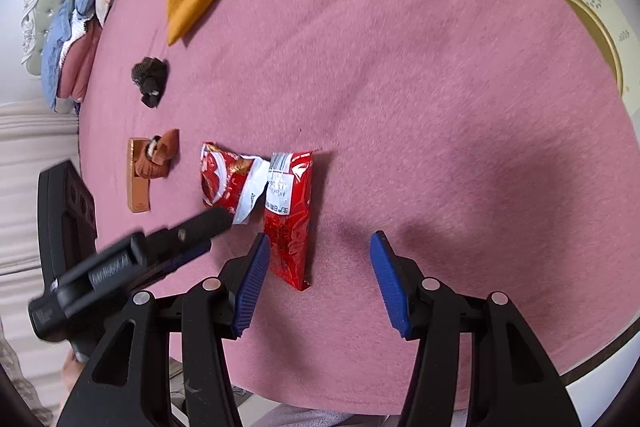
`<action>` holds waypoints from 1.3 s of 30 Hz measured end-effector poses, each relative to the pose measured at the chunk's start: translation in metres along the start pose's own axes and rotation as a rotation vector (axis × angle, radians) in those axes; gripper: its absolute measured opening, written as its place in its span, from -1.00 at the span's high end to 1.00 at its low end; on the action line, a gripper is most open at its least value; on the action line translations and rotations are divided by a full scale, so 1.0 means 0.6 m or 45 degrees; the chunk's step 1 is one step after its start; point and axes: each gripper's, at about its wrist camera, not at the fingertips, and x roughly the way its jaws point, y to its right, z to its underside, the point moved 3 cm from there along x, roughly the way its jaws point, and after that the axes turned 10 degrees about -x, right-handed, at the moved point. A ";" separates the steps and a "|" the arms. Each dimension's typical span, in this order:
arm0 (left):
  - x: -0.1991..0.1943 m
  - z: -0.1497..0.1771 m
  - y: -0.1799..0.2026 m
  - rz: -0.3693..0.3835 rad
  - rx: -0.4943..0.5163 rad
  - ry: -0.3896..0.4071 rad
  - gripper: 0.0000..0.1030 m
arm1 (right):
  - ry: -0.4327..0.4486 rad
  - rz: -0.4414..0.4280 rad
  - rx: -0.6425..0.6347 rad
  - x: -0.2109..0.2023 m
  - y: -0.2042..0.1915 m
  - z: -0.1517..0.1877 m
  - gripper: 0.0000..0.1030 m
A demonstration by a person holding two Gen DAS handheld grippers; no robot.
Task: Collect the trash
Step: 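Grasp the large red snack bag with the left gripper while the right grasps the small red packet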
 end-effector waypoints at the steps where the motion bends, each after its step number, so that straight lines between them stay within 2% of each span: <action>1: 0.007 -0.007 -0.002 0.002 -0.004 -0.006 -0.64 | -0.005 -0.003 0.004 0.005 -0.001 0.000 -0.01; 10: 0.052 -0.046 -0.001 -0.031 -0.043 -0.067 -0.64 | -0.065 -0.004 -0.013 0.046 -0.017 -0.006 -0.01; 11: 0.053 -0.045 0.002 -0.041 -0.053 -0.063 -0.54 | -0.071 0.000 -0.015 0.051 -0.019 -0.006 -0.01; 14: 0.052 -0.049 0.002 -0.131 -0.054 -0.040 -0.06 | -0.096 0.014 -0.023 0.067 -0.024 -0.009 -0.01; 18: 0.039 -0.052 -0.024 -0.083 -0.082 -0.028 0.34 | -0.123 0.043 -0.037 0.089 -0.030 -0.015 -0.01; 25: 0.019 -0.053 -0.047 -0.026 -0.051 -0.026 0.45 | -0.143 0.082 -0.011 0.104 -0.029 -0.019 0.00; 26: 0.013 -0.053 -0.049 -0.021 -0.054 -0.021 0.45 | -0.141 0.090 -0.013 0.105 -0.030 -0.019 0.05; 29: 0.001 -0.046 -0.053 0.005 -0.071 -0.011 0.46 | -0.128 0.057 -0.040 0.107 -0.039 -0.017 0.45; 36: -0.035 -0.023 -0.094 0.048 -0.083 -0.008 0.46 | -0.088 0.064 -0.071 0.088 -0.053 -0.012 0.52; 39: -0.048 -0.010 -0.085 0.060 -0.080 -0.010 0.46 | -0.056 0.049 -0.080 0.064 -0.053 -0.007 0.53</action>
